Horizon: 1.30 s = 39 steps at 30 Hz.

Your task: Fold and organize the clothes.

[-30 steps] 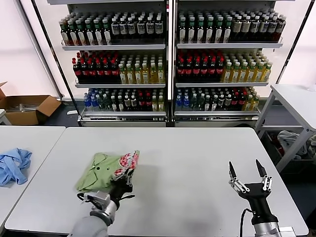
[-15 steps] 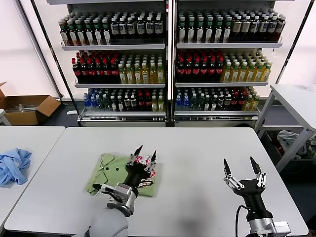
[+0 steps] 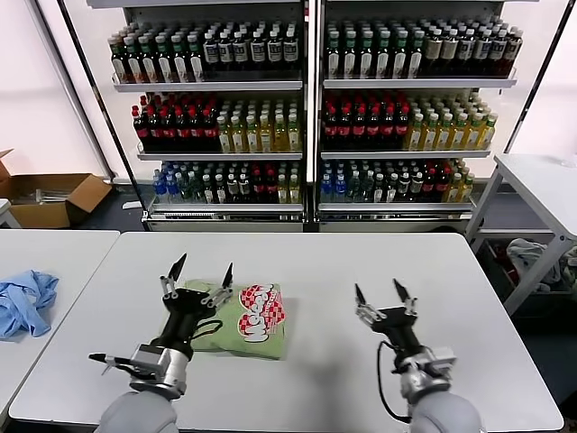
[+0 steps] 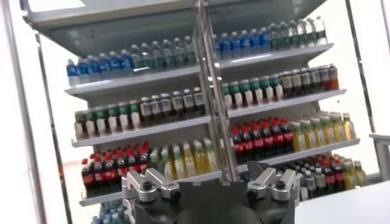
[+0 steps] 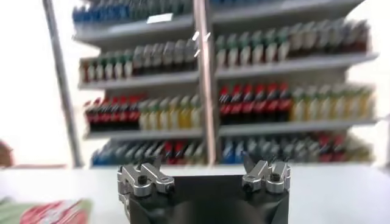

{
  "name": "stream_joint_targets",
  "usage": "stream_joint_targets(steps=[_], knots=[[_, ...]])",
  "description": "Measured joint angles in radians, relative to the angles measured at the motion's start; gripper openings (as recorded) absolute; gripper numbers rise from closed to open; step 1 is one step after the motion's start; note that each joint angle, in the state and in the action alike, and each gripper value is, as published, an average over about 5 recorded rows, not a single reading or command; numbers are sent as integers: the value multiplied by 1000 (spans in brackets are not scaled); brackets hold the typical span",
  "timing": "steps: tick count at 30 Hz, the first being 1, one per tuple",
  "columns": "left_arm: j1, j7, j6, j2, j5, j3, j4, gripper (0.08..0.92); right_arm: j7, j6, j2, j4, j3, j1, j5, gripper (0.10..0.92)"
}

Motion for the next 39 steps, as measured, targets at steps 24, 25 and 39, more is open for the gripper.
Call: stream_joint_targets(steps=[24,25,39], knots=[[194,82,-61,-14,18,-172,-4,823,2,-295,135,-279,-372,368,165,646],[196,83,-60,-15,19,-173,-5,823,1,-296,138,-286,-376,373,165,620],[226,83,-62,-18,22,-186,-13,823,-24,-283,197,-380,-394,412,159,213]])
